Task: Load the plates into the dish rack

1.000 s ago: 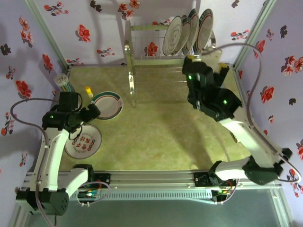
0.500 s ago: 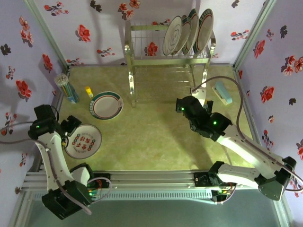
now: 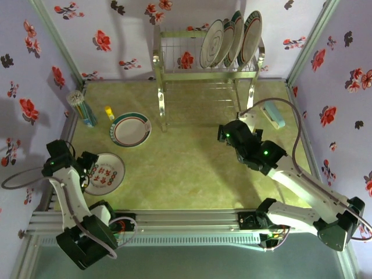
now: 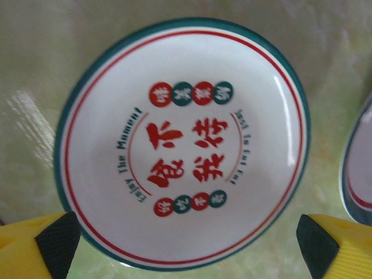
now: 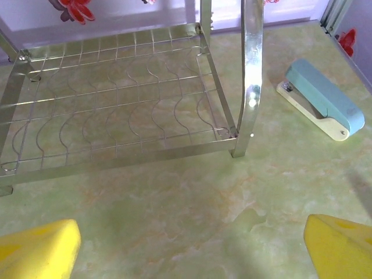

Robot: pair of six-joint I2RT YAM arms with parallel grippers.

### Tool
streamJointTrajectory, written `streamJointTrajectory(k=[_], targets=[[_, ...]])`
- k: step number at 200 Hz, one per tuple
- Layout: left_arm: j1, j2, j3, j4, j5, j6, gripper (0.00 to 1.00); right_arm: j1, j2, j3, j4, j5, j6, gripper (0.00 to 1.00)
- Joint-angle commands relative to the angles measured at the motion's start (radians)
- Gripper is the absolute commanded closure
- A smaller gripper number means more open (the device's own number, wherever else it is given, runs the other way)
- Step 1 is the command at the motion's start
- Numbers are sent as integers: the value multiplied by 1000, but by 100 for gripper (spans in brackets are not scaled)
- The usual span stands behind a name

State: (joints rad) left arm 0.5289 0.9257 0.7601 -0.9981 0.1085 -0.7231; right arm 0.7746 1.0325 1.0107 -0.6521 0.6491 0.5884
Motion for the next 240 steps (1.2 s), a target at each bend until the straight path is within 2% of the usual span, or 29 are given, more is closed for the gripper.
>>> streamJointTrajectory(k=[1, 23, 45, 60, 73, 91, 112, 133, 152, 178, 202, 240], targets=[[12, 33, 31, -23, -115, -27, 0, -14, 11, -9, -5, -28, 24, 1], [11, 52, 36, 16, -128, -14, 0, -23, 45, -5, 43, -155, -7, 1], [11, 64, 51, 64, -121, 45, 0, -23, 130, 6, 87, -372, -1, 3], [10, 69, 62, 113, -80, 107, 0, -21, 201, 1, 151, -538, 40, 5], [11, 69, 69, 157, -6, 161, 0, 5, 255, -3, 225, -629, 82, 8], [5, 79, 89, 188, 87, 214, 0, 76, 350, 29, 294, -663, 125, 9], [-37, 102, 141, 185, 114, 290, 0, 139, 455, 52, 419, -714, 203, 10], [-113, 125, 179, 187, 127, 332, 0, 183, 561, 72, 552, -755, 277, 13], [-188, 153, 195, 214, 204, 374, 0, 228, 658, 138, 591, -753, 292, 14], [-290, 190, 227, 234, 207, 375, 0, 275, 791, 231, 650, -767, 312, 17], [-317, 201, 245, 258, 249, 353, 0, 304, 900, 295, 726, -787, 355, 21], [-322, 209, 283, 254, 392, 335, 0, 348, 1027, 424, 712, -794, 372, 26]])
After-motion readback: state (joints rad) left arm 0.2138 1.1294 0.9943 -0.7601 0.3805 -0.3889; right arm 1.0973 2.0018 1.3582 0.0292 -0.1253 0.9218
